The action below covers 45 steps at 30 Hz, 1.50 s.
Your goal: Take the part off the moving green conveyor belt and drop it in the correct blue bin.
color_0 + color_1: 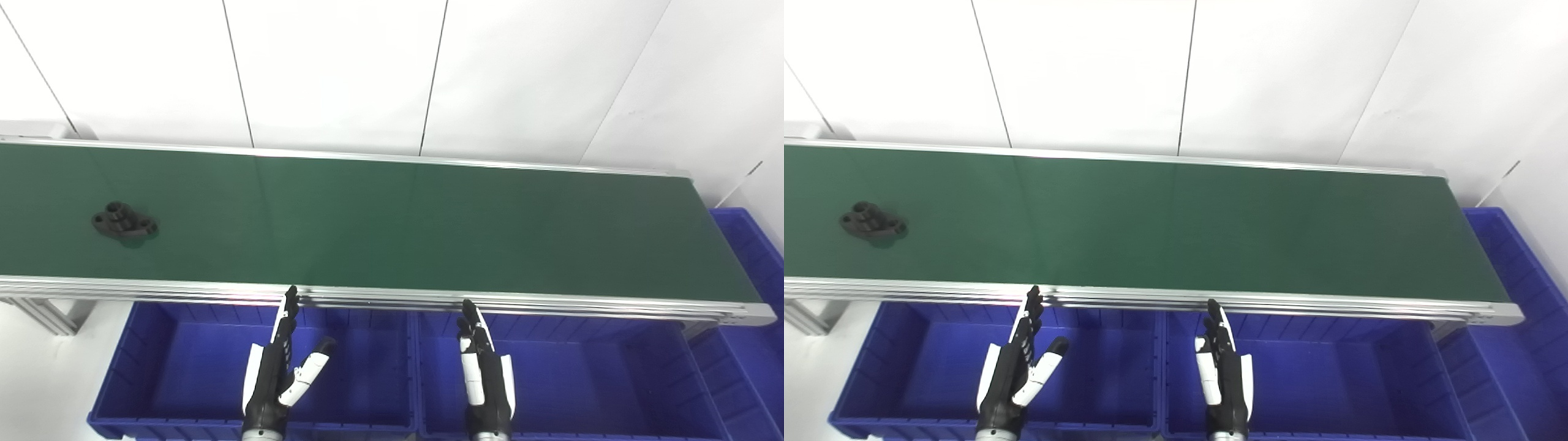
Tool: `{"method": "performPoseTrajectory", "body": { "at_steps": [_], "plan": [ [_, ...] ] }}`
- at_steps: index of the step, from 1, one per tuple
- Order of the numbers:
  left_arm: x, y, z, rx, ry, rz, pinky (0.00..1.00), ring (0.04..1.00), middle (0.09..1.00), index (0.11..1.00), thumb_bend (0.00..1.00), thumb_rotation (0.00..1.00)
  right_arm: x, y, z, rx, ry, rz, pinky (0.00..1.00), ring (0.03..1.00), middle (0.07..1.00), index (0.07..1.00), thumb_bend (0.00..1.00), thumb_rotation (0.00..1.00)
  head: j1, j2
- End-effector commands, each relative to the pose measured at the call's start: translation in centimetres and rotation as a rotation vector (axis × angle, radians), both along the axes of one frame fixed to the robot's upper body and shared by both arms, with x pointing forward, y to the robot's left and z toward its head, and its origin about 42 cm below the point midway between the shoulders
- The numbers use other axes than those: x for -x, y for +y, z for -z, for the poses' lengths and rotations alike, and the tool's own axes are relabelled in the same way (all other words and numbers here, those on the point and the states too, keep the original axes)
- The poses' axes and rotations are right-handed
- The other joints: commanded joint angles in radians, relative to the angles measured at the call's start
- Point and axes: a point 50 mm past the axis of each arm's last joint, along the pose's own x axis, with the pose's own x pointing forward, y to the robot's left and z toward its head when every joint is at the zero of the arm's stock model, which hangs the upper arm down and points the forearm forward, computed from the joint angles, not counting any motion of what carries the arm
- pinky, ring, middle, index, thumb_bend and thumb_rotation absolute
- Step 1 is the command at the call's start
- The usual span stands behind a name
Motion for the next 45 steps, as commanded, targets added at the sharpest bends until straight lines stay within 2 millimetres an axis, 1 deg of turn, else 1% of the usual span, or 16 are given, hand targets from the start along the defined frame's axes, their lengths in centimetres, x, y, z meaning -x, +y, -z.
{"method": "performPoseTrajectory", "body": {
  "at_steps": [1, 6, 10, 14, 16, 30, 41, 45],
  "plan": [
    [-0.23, -0.3, -1.41, 0.038, -0.08, -0.011, 1.0, 1.0, 1.0, 0.996, 0.6, 0.77, -1.01, 0.13, -1.57, 0.01, -0.096, -0.025, 0.94, 0.955, 0.958, 0.931, 0.85, 0.92, 0.001, 0.0],
    [0.08, 0.07, -1.51, 0.033, -0.072, -0.011, 1.0, 1.0, 1.0, 1.0, 0.66, 0.8, -1.4, -0.22, -2.01, 0.045, -0.11, -0.037, 0.95, 0.951, 0.952, 0.932, 0.85, 0.94, 0.007, 0.0],
    [0.35, 0.2, -1.62, 0.036, -0.07, -0.008, 1.0, 1.0, 1.0, 1.0, 0.67, 0.81, -1.55, -0.42, -2.29, 0.052, -0.123, -0.046, 0.95, 0.95, 0.951, 0.933, 0.84, 0.94, 0.007, 0.001],
    [0.5, 0.21, -1.67, 0.034, -0.069, -0.006, 1.0, 1.0, 1.0, 0.999, 0.68, 0.81, -1.63, -0.5, -2.44, 0.05, -0.124, -0.053, 0.95, 0.945, 0.949, 0.932, 0.86, 0.94, 0.006, 0.002],
    [0.52, 0.18, -1.71, 0.036, -0.074, -0.003, 1.0, 1.0, 1.0, 1.0, 0.66, 0.8, -1.66, -0.54, -2.49, 0.049, -0.123, -0.058, 0.94, 0.941, 0.947, 0.926, 0.86, 0.93, 0.006, 0.002],
    [0.52, -0.09, -1.68, 0.026, -0.06, 0.0, 1.0, 1.0, 1.0, 0.998, 0.65, 0.8, -1.53, -0.56, -2.34, 0.042, -0.122, -0.052, 0.92, 0.927, 0.939, 0.921, 0.87, 0.93, 0.01, 0.001],
    [0.19, -0.24, -1.73, 0.041, -0.066, 0.007, 1.0, 1.0, 1.0, 0.998, 0.63, 0.77, -1.4, -0.4, -2.27, 0.028, -0.116, -0.033, 0.91, 0.916, 0.931, 0.916, 0.84, 0.92, 0.01, 0.0],
    [0.11, -0.39, -1.43, 0.039, -0.068, 0.008, 1.0, 1.0, 1.0, 0.997, 0.62, 0.77, -1.27, -0.49, -1.95, 0.024, -0.113, -0.029, 0.91, 0.917, 0.933, 0.911, 0.85, 0.91, 0.032, -0.029]
  ]
}}
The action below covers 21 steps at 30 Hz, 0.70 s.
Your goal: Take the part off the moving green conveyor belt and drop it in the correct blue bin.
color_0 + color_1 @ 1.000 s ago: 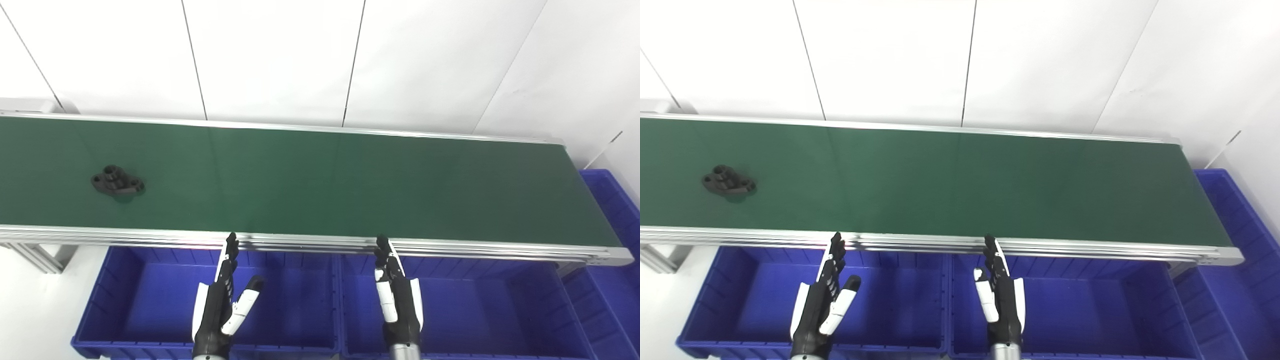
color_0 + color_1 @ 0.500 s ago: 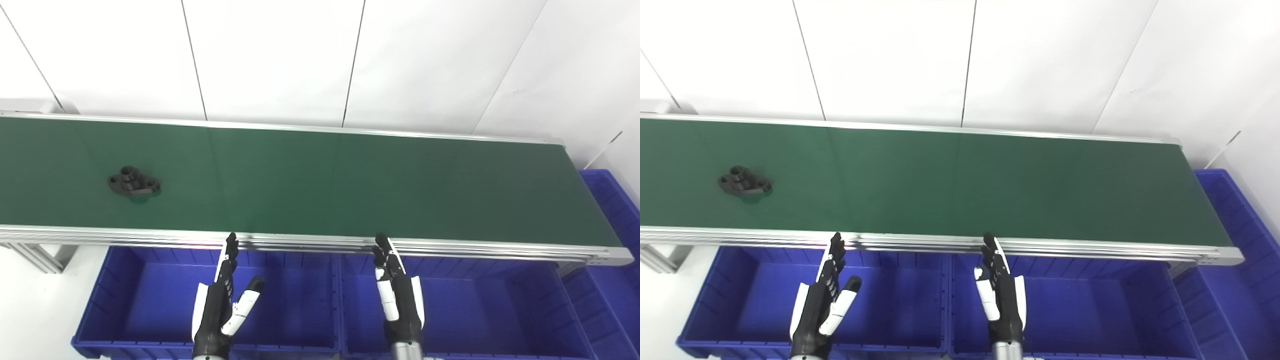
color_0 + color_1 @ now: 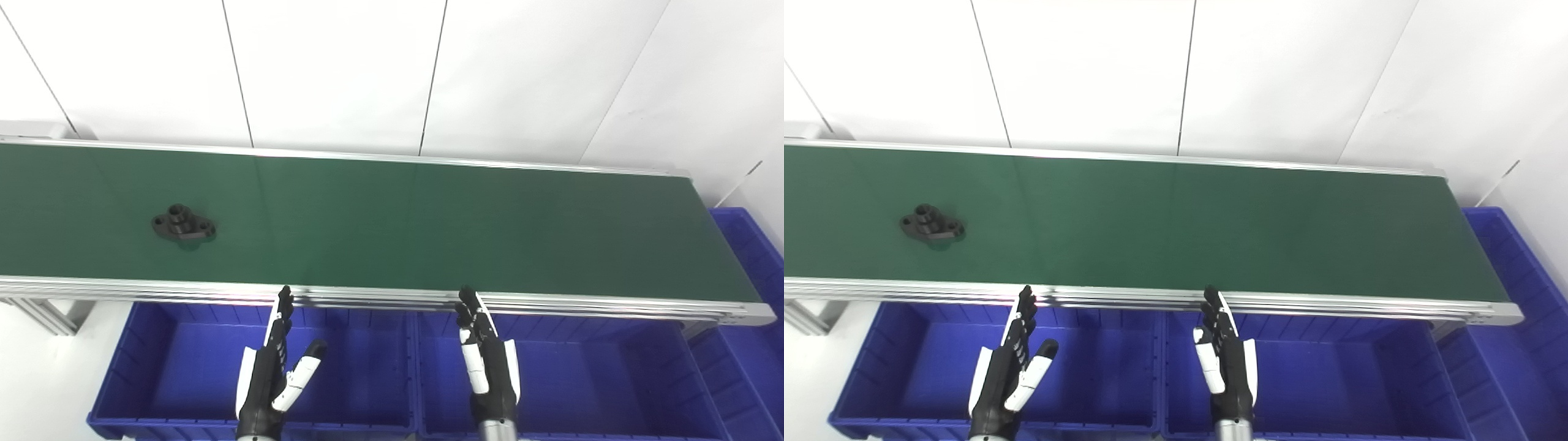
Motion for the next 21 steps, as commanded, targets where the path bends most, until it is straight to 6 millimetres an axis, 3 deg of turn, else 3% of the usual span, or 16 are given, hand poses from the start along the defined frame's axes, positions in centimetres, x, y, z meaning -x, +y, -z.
{"method": "performPoseTrajectory", "body": {
  "at_steps": [1, 8, 21],
  "plan": [
    [-0.6, -0.8, -0.9, 0.023, -0.063, 0.011, 1.0, 1.0, 1.0, 0.997, 0.62, 0.77, -0.2, 0.2, -0.6, -0.015, -0.055, 0.007, 0.91, 0.917, 0.933, 0.91, 0.85, 0.91, 0.009, -0.01],
    [-0.7, -1.6, 0.0, 0.012, -0.046, 0.006, 1.0, 1.0, 1.0, 0.986, 0.64, 0.77, 0.1, -0.8, 0.4, -0.016, -0.042, 0.012, 0.93, 0.934, 0.947, 0.919, 0.83, 0.9, 0.084, -0.059],
    [-0.9, -3.1, 0.3, 0.013, -0.079, 0.024, 0.95, 0.983, 0.991, 0.956, 0.65, 0.87, 0.6, -2.7, 1.3, 0.003, -0.013, 0.007, 0.93, 0.949, 0.955, 0.937, 0.78, 0.91, 0.181, -0.085]
  ]
}}
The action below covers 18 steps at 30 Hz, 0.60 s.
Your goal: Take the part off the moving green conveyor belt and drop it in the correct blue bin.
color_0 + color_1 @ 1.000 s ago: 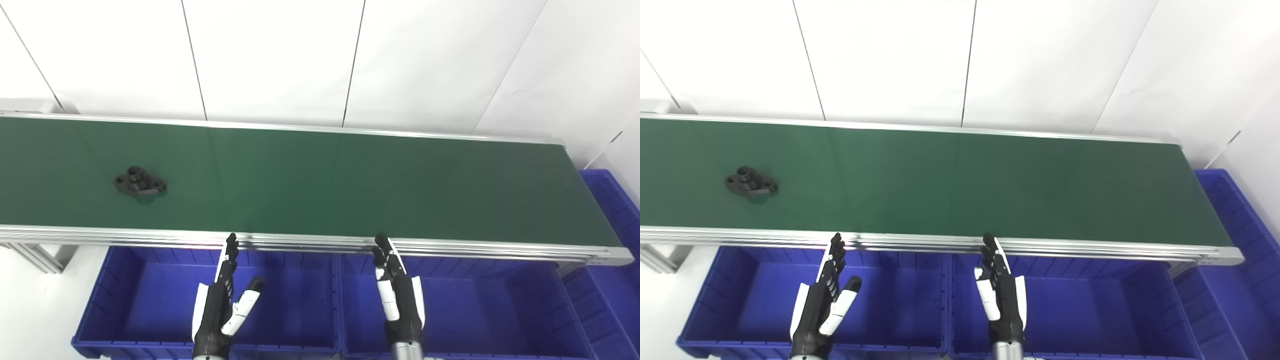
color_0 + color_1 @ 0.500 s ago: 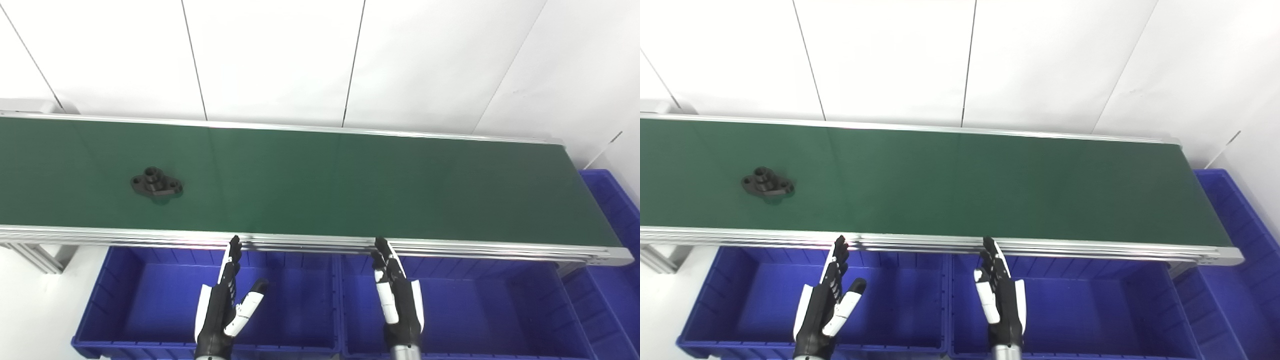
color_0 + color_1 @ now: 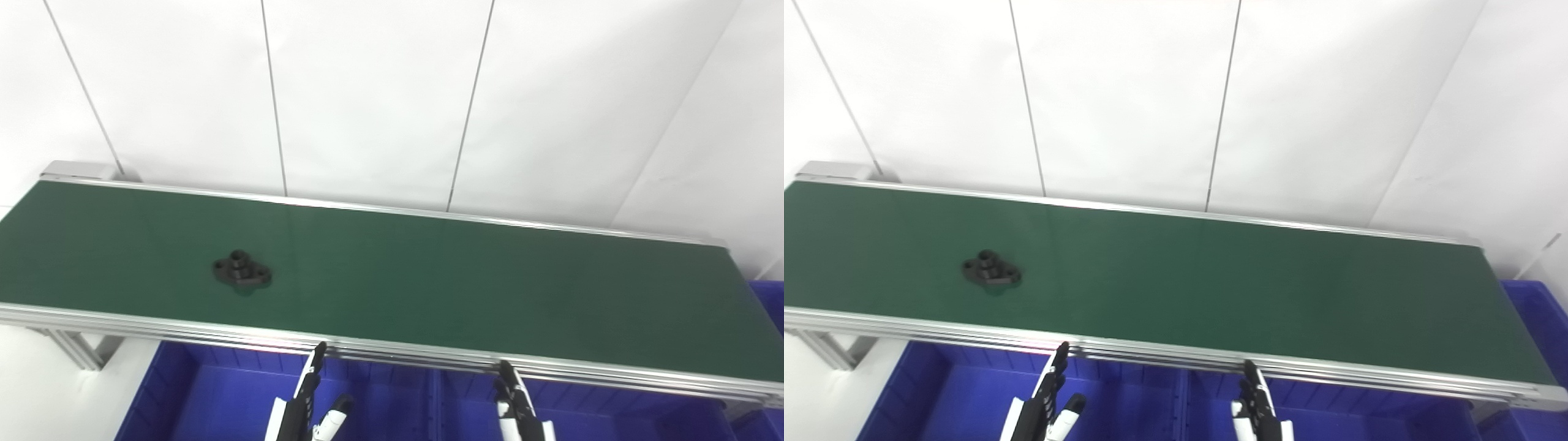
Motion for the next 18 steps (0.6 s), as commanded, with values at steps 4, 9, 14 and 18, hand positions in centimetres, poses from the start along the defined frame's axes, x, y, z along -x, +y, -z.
{"method": "performPoseTrajectory", "body": {
  "at_steps": [4, 9, 14, 18],
  "plan": [
    [-0.3, -2.4, -1.3, 0.062, -0.066, 0.014, 0.94, 0.983, 0.986, 0.947, 0.62, 0.84, -0.3, -0.5, -0.8, -0.006, -0.081, -0.013, 0.94, 0.954, 0.959, 0.942, 0.8, 0.92, 0.005, 0.004],
    [-0.3, -2.6, -1.3, 0.051, -0.074, 0.013, 0.92, 0.972, 0.979, 0.944, 0.61, 0.83, -0.2, -0.8, -0.7, -0.006, -0.078, -0.014, 0.93, 0.945, 0.95, 0.932, 0.83, 0.88, 0.015, 0.007],
    [-0.4, -2.8, -1.2, 0.045, -0.073, 0.016, 0.92, 0.962, 0.979, 0.944, 0.61, 0.83, -0.1, -1.1, -0.7, 0.026, -0.074, -0.022, 0.93, 0.944, 0.956, 0.945, 0.84, 0.79, 0.019, 0.006],
    [-0.5, -2.9, -1.1, 0.052, -0.066, 0.015, 0.92, 0.963, 0.977, 0.941, 0.6, 0.82, -0.2, -1.3, -0.8, 0.092, -0.073, -0.037, 0.94, 0.941, 0.957, 0.946, 0.83, 0.76, 0.01, 0.007]
  ]
}}
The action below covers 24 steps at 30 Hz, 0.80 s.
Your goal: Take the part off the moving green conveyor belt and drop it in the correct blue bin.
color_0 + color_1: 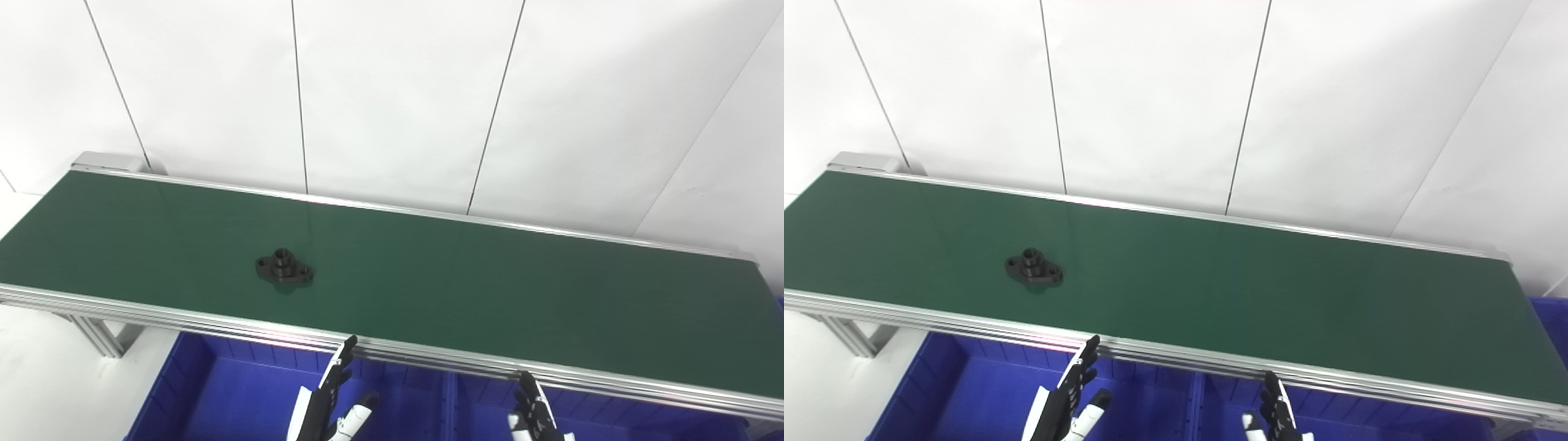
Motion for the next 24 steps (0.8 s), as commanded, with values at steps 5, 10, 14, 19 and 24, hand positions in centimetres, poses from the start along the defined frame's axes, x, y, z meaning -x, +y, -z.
{"method": "performPoseTrajectory", "body": {
  "at_steps": [5, 10, 14, 19, 24],
  "plan": [
    [-0.4, -1.8, -1.0, 0.059, -0.052, -0.004, 0.94, 0.972, 0.985, 0.951, 0.59, 0.83, -0.2, 0.1, -2.5, 0.171, -0.14, 0.061, 0.8, 0.857, 0.895, 0.907, 0.85, 0.64, -0.036, -0.003],
    [-0.7, -1.4, -0.8, 0.047, -0.05, 0.006, 0.94, 0.974, 0.991, 0.959, 0.6, 0.85, 0.0, 0.8, -5.8, 0.282, -0.237, 0.116, 0.8, 0.859, 0.905, 0.911, 0.89, 0.61, -0.06, -0.005],
    [-0.8, -1.1, -0.6, 0.053, -0.04, 0.011, 0.94, 0.975, 0.994, 0.961, 0.63, 0.85, -0.6, 1.1, -9.0, 0.378, -0.324, 0.139, 0.78, 0.85, 0.909, 0.908, 0.91, 0.58, -0.079, -0.003],
    [-1.0, -0.6, -0.4, 0.06, -0.034, 0.021, 0.98, 0.995, 1.0, 0.973, 0.64, 0.86, -1.6, 1.3, -12.3, 0.528, -0.403, 0.138, 0.77, 0.852, 0.905, 0.907, 0.93, 0.56, -0.103, 0.005],
    [-1.1, -0.4, -0.3, 0.039, -0.034, 0.027, 1.0, 1.0, 1.0, 0.983, 0.63, 0.89, -3.0, 1.3, -14.2, 0.624, -0.392, 0.137, 0.79, 0.873, 0.905, 0.907, 0.96, 0.58, -0.109, 0.007]
  ]
}}
